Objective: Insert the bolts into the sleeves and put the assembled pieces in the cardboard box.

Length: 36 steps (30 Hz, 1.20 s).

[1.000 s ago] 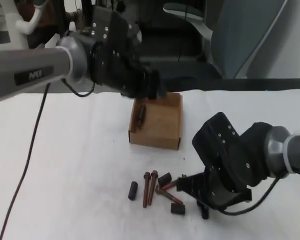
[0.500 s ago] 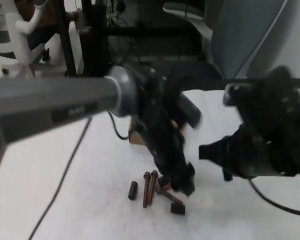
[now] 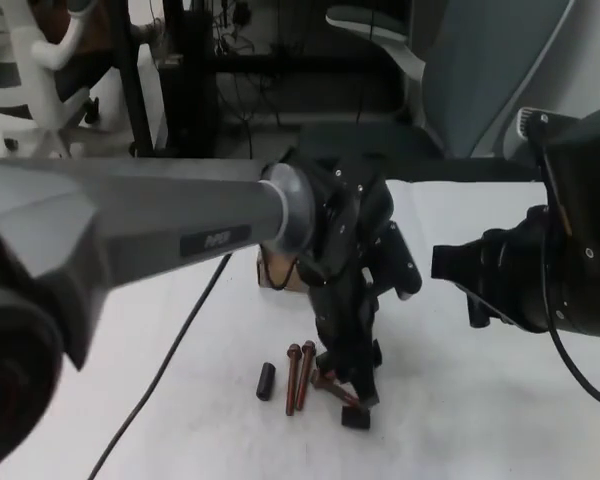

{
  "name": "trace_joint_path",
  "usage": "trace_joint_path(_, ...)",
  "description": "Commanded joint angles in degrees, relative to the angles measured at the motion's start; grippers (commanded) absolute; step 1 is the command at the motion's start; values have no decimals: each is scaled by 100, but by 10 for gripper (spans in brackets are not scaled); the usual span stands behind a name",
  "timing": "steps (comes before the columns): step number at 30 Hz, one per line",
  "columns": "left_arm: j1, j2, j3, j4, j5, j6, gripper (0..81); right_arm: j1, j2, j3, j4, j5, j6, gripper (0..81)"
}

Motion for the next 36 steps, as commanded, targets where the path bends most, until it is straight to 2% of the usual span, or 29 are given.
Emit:
trace_joint_path(1,42,96,-188,19,-71,-11,519,12,-53,7,-63,-59,-40,0)
trace_joint_path(10,75,564,-215,-39,-72,-14,519,12,-53,7,-320,-370,-68,0)
trace_joint_path(17,-95,868,-582,-6,-155,-14,508,12,-53,7,-327,-473,-150,0)
trace_joint_path(19,-125,868,-588,12,-157,-14,420,12,-53,7,-327,-473,-150,0)
trace_joint_path(20,-126,868,-588,53,-157,-14,329,12,-53,7,-327,-473,-150,0)
trace_joint_path(22,-126,868,-588,308,-167,-14,49,12,-53,7,-317,-473,-153,0)
trace_joint_path(23,-126,868,-588,450,-219,-14,11,12,-53,7,-317,-473,-153,0)
trace_joint_path(27,-119,833,-588,916,-675,-179,18,12,-74,7,-296,-514,-153,0)
trace_joint_path(30,-93,610,-588,1004,-718,-552,18,12,-218,7,-279,-356,-166,0)
trace_joint_path(36,226,-417,-398,251,84,-1737,18,12,-944,44,-250,352,-1187,0)
